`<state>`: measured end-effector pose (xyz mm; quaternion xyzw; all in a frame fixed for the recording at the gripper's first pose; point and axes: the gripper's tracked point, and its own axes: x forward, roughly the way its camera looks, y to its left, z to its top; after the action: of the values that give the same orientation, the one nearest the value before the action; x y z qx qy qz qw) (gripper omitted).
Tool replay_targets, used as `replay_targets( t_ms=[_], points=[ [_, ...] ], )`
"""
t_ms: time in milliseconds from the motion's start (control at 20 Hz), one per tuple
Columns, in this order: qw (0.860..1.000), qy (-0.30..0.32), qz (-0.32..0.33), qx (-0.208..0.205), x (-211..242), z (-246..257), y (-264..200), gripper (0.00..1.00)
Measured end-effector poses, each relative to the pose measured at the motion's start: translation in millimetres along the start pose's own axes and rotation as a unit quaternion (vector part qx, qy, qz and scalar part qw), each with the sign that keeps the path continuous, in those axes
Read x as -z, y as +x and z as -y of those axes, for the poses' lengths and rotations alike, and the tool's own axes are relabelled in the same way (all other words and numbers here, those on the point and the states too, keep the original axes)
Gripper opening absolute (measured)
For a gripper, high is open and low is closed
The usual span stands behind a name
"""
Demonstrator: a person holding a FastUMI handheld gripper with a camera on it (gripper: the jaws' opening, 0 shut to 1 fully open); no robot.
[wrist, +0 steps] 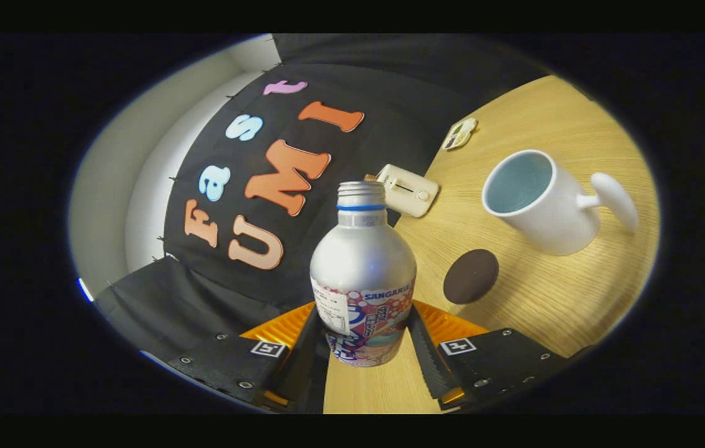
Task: Take the bottle from table, then pour the juice into the cup, finally place the bottle on the coaster
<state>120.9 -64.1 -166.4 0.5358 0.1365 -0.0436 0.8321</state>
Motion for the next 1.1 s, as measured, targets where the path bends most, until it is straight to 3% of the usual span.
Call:
replay_targets(
  t_ms=[550,1100],
  points=[
    [0.989,0.149,0.002,-0.013,-12.0,-5.9,1.9,0.75],
    [0.969,0.246,0.01,-0.012,-26.3,1.4,4.0,0.75]
  ],
)
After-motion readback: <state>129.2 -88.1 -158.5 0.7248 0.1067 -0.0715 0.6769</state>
